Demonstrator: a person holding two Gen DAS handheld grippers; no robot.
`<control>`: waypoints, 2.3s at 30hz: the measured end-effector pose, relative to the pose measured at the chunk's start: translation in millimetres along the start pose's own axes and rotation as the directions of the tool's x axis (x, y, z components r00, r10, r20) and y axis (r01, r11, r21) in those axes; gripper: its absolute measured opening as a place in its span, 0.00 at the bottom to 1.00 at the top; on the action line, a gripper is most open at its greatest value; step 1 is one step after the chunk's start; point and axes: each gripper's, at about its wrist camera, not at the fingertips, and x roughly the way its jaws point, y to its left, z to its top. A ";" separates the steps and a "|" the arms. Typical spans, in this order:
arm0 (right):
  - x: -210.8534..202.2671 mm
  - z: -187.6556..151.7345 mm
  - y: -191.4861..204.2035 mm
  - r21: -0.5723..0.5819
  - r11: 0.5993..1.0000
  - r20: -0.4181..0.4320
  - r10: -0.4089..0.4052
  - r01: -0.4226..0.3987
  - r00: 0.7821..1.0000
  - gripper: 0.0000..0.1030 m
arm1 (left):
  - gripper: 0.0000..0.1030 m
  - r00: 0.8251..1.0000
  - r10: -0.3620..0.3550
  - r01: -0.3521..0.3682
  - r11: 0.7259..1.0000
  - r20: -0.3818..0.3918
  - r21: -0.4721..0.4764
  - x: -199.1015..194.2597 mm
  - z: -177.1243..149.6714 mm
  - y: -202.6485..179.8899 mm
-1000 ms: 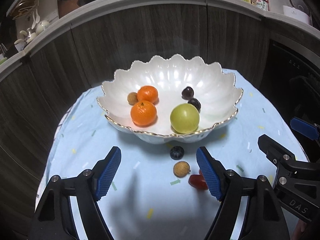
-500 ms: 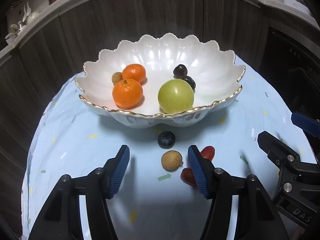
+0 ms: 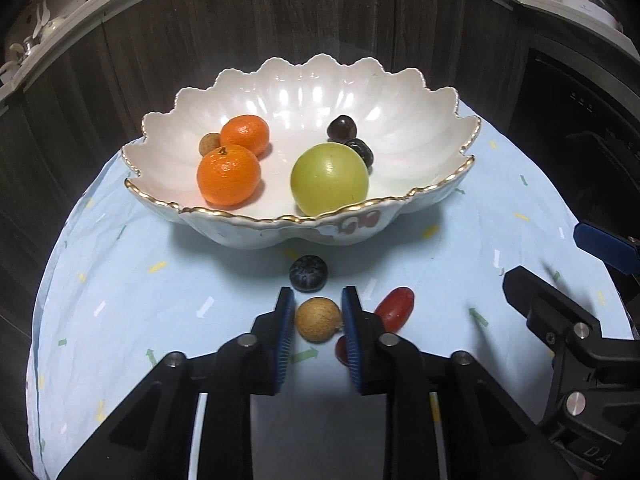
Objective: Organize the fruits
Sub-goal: 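Grasp the second brown fruit with the left tool while the right tool approaches the red fruits, then grasp a red oval fruit with the right tool while the left tool holds the brown fruit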
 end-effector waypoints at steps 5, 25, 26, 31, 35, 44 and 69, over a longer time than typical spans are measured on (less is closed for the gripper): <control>-0.8 0.0 -0.6 0.000 1.000 0.005 -0.006 0.006 1.000 0.79 | 0.23 1.000 -0.007 0.007 1.000 0.001 -0.005 -2.6 -0.1 0.8; -10.1 0.9 45.9 -0.049 0.997 0.000 0.062 -0.062 0.998 0.78 | 0.23 0.996 0.082 -0.080 0.995 0.034 -0.057 -40.4 -18.8 51.5; -8.6 0.4 49.9 -0.049 0.997 -0.007 0.064 -0.064 0.998 0.78 | 0.23 0.995 0.091 -0.089 0.994 0.034 -0.059 -41.1 -20.6 55.0; 3.2 -3.5 66.7 -0.035 0.996 -0.053 0.084 -0.086 0.995 0.78 | 0.23 0.993 0.113 -0.111 0.990 0.028 -0.084 -43.6 -29.6 73.3; 13.1 -6.7 78.8 -0.027 0.995 -0.088 0.090 -0.093 0.992 0.75 | 0.23 0.990 0.136 -0.132 0.986 0.032 -0.101 -48.2 -33.6 85.3; 26.9 -9.2 93.1 -0.013 0.994 -0.143 0.105 -0.108 0.984 0.43 | 0.23 0.990 0.135 -0.129 0.984 0.038 -0.121 -51.0 -35.3 94.0; -2.6 -1.6 90.4 -0.034 0.990 -0.074 0.137 -0.140 0.988 0.27 | 0.23 0.992 0.108 -0.100 0.989 0.068 -0.109 -64.1 -28.0 84.8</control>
